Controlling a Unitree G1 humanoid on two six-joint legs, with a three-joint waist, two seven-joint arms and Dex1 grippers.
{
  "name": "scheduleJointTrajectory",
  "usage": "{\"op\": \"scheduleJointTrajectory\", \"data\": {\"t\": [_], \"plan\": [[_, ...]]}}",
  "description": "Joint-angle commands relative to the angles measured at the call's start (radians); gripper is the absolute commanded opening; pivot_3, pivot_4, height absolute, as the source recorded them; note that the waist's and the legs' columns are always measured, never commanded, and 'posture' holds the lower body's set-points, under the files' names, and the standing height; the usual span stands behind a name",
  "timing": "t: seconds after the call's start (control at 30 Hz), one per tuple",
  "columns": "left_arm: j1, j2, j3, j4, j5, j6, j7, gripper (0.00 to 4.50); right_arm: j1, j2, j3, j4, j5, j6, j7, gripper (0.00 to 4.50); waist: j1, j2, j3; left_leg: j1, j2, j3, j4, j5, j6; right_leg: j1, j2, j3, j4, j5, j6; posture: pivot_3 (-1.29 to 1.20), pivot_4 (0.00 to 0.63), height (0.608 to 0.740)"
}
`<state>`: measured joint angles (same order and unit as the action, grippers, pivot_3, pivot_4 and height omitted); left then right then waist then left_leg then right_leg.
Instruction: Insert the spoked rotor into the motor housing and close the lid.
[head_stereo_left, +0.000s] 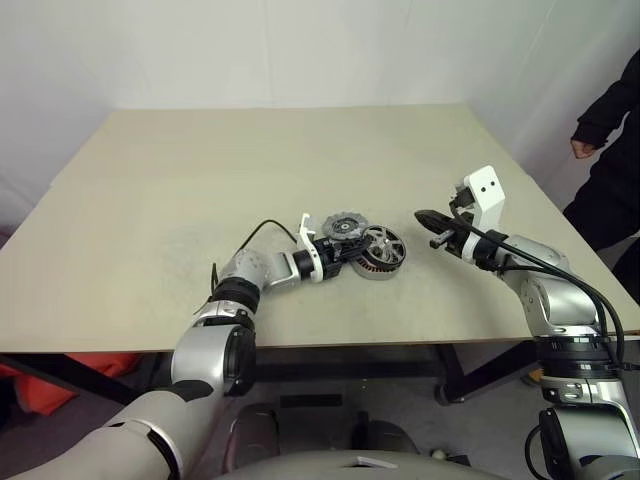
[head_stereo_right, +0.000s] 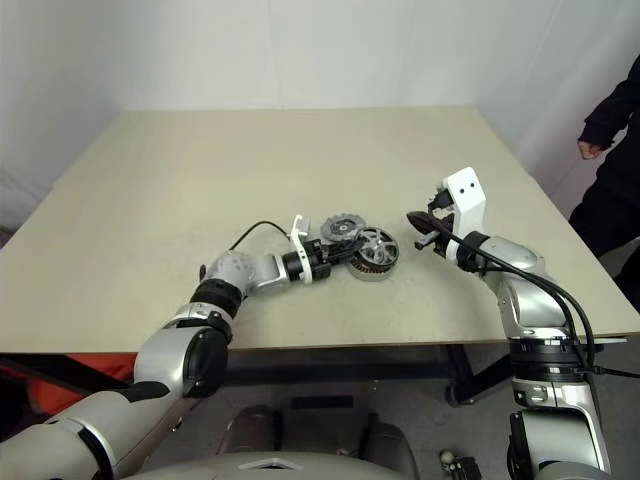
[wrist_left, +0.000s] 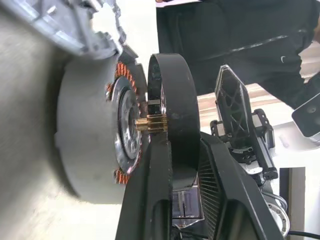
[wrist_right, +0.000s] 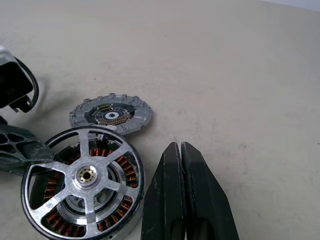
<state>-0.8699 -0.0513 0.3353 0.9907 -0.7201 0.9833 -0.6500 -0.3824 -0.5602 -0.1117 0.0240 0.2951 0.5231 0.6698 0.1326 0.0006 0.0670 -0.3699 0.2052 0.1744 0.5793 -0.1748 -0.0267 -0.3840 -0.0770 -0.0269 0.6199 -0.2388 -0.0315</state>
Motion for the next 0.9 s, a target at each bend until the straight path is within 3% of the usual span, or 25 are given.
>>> {"op": "scheduleJointTrajectory", "data": {"t": [0.03,0.23,0.43,0.9], "plan": [[-0.043,-0.005,0.015,0.026,0.01,-0.027,-0.025,0.4,-0.011,-0.004,-0.005,-0.041,0.001,-0.024,-0.005,0.0,0.0,0.0,0.0,0.0,0.0,0.0,0.0,0.0,0.0,0.0,0.0,0.0,0.0,0.0,0.0,0.0,0.0,0.74],[-0.048,-0.005,0.0,0.038,0.046,-0.043,-0.049,0.4,-0.012,-0.006,-0.005,-0.036,-0.003,-0.03,-0.006,0.0,0.002,0.0,0.0,0.0,0.0,0.0,0.0,0.0,0.0,0.0,-0.001,0.0,0.0,0.0,0.0,0.0,0.0,0.74],[-0.047,0.0,0.001,0.035,0.062,-0.035,-0.069,2.37,-0.013,0.002,0.006,-0.029,-0.009,-0.041,-0.009,0.0,0.003,0.0,0.0,0.0,0.0,0.0,0.0,0.0,0.0,0.0,-0.003,0.0,0.0,0.0,0.001,0.0,0.0,0.74],[0.013,0.104,0.018,-0.134,0.037,0.033,-0.09,2.37,-0.03,0.009,0.021,-0.007,-0.01,-0.067,0.015,0.0,-0.005,0.0,0.0,0.0,0.0,0.0,-0.001,0.0,0.001,0.0,-0.002,0.0,0.0,0.0,0.001,0.0,0.0,0.74]]}}
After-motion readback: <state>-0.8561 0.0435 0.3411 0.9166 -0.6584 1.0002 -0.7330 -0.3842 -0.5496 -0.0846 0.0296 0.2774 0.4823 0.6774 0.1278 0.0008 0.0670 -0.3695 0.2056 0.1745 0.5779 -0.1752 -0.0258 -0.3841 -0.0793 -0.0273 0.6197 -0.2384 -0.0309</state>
